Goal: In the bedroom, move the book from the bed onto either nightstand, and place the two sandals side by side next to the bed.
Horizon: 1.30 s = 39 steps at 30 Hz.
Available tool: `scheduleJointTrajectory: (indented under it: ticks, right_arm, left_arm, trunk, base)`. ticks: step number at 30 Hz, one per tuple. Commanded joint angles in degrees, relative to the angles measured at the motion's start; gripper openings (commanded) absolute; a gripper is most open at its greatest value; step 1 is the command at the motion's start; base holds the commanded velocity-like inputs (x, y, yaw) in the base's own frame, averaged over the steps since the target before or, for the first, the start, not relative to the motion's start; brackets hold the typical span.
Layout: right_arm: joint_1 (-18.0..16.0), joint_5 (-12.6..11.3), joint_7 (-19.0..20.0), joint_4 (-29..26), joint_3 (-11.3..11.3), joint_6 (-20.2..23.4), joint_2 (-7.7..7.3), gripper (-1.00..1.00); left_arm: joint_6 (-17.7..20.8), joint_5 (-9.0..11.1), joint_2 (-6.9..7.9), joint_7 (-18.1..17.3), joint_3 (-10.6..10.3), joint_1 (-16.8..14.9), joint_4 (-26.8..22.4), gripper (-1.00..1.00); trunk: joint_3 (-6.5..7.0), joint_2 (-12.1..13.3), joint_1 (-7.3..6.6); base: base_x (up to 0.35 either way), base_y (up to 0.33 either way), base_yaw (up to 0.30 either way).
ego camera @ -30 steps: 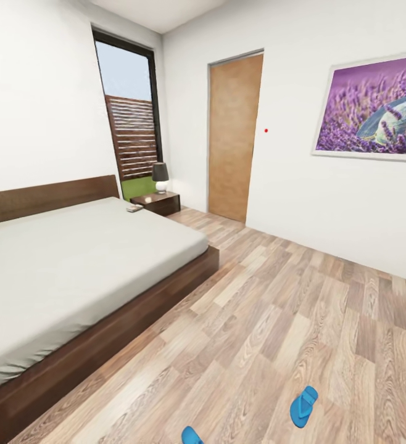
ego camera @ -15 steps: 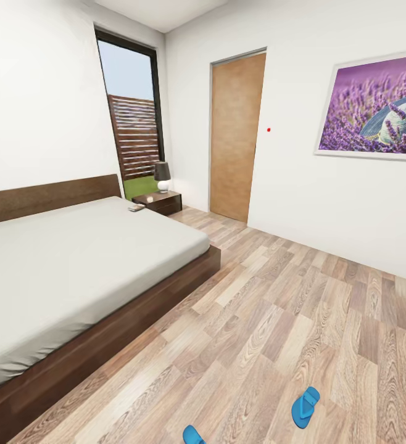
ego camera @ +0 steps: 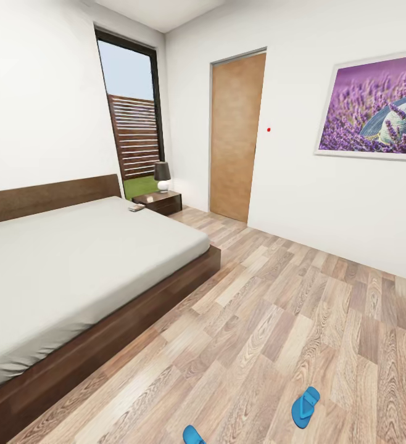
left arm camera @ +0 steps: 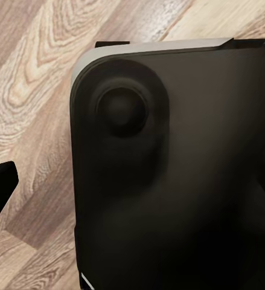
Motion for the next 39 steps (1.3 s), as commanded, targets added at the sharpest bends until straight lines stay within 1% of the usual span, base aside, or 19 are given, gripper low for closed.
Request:
scheduleJointTrajectory:
  ticks: [1,5,6,10,14,15,18,21,22,24,27,30,31,32,34,36,38,39]
  right_arm:
    - [-0.7,0.0,-0.6,-0.4,0.1,1.0,0.04,1.00]
    - [-3.0,-0.1,-2.2,-0.9,0.1,2.5,0.33,1.00]
    - [-3.0,-0.1,-2.2,-0.9,0.1,2.5,0.33,1.00]
    - [-4.9,-0.1,-4.7,-1.1,0.1,3.1,0.98,1.00]
    - [-6.1,-0.1,-6.1,-1.2,0.1,3.3,1.51,1.00]
    - [-6.5,-0.1,-6.5,-1.2,0.1,3.3,1.74,1.00]
    - [-6.7,-0.1,-6.7,-1.2,0.2,3.2,1.90,1.00]
    - [-7.0,-0.1,-6.9,-1.2,0.2,3.1,2.03,1.00]
    - [-7.0,-0.1,-6.9,-1.2,0.2,3.1,2.03,1.00]
    - [-7.1,-0.1,-6.9,-1.3,0.3,3.0,2.08,1.00]
    - [-7.2,-0.1,-7.0,-1.3,0.4,2.9,2.12,1.00]
    - [-7.3,0.0,-7.0,-1.3,0.5,2.9,2.12,1.00]
    - [-7.3,0.0,-7.0,-1.3,0.5,2.9,2.11,1.00]
    - [-7.3,0.0,-7.0,-1.3,0.5,2.9,2.11,1.00]
    - [-7.3,0.0,-7.0,-1.3,0.5,2.8,2.10,1.00]
    - [-7.3,0.0,-7.0,-1.3,0.5,2.6,2.06,1.00]
    - [-7.3,0.0,-7.0,-1.3,0.5,2.3,2.04,1.00]
    - [-7.3,0.0,-7.0,-1.3,0.5,2.3,2.04,1.00]
  left_arm:
    - [-0.1,0.0,0.01,-0.1,0.0,0.0,0.0,1.00]
    - [0.2,0.0,-0.02,-0.1,0.0,-0.1,0.0,1.00]
    - [0.2,0.0,-0.02,-0.1,0.0,-0.1,0.0,1.00]
    - [0.4,0.0,-0.03,-0.1,-0.1,-0.6,-0.1,1.00]
    - [0.6,-0.1,-0.02,-0.1,-0.2,-1.9,-0.6,1.00]
    - [0.9,-0.1,0.00,-0.2,-0.3,-2.7,-1.0,1.00]
    - [1.2,-0.1,0.05,-0.2,-0.3,-3.6,-1.5,1.00]
    - [2.6,-0.2,0.44,-0.2,-0.4,-5.3,-3.3,1.00]
    - [2.6,-0.2,0.44,-0.2,-0.4,-5.3,-3.3,1.00]
    - [4.5,-0.3,0.77,-0.2,-0.5,-6.9,-4.8,1.00]
    - [8.3,-0.2,1.41,-0.3,-0.5,-9.5,-7.4,1.00]
    - [11.1,0.0,2.78,-0.8,-0.3,-11.5,-9.7,1.00]
    - [11.7,0.1,3.40,-1.2,-0.2,-12.0,-10.3,1.00]
    - [11.7,0.1,3.40,-1.2,-0.2,-12.0,-10.3,1.00]
    - [12.6,0.2,4.56,-2.2,0.0,-12.6,-11.0,1.00]
    - [13.3,0.2,5.37,-3.1,0.1,-13.1,-11.5,1.00]
    - [13.8,0.1,5.87,-3.7,0.2,-13.4,-11.9,1.00]
    - [13.8,0.1,5.87,-3.7,0.2,-13.4,-11.9,1.00]
  trunk:
    - [-0.05,0.0,0.00]
    - [-0.05,0.0,0.00]
    - [-0.05,0.0,0.00]
    - [-0.05,0.0,0.00]
    - [-0.05,0.0,0.00]
    - [-0.05,0.0,0.00]
    - [-0.05,0.0,0.00]
    - [-0.05,0.0,0.00]
    - [-0.05,0.0,0.00]
    - [-0.05,0.0,0.00]
    - [-0.05,0.0,0.00]
    - [-0.05,0.0,0.00]
    - [-0.05,0.0,0.00]
    - [-0.05,0.0,0.00]
    - [-0.05,0.0,0.00]
    - [-0.05,0.0,0.00]
    - [-0.05,0.0,0.00]
    - [-0.05,0.0,0.00]
  base:
    - [0.000,0.000,0.000]
    - [0.000,0.000,0.000]
    - [0.000,0.000,0.000]
    - [0.000,0.000,0.000]
    - [0.000,0.000,0.000]
    - [0.000,0.000,0.000]
    - [0.000,0.000,0.000]
    - [0.000,0.000,0.000]
    - [0.000,0.000,0.000]
    - [0.000,0.000,0.000]
    - [0.000,0.000,0.000]
    - [0.000,0.000,0.000]
    - [0.000,0.000,0.000]
    - [0.000,0.000,0.000]
    - [0.000,0.000,0.000]
    - [0.000,0.000,0.000]
    - [0.000,0.000,0.000]
    - [0.000,0.000,0.000]
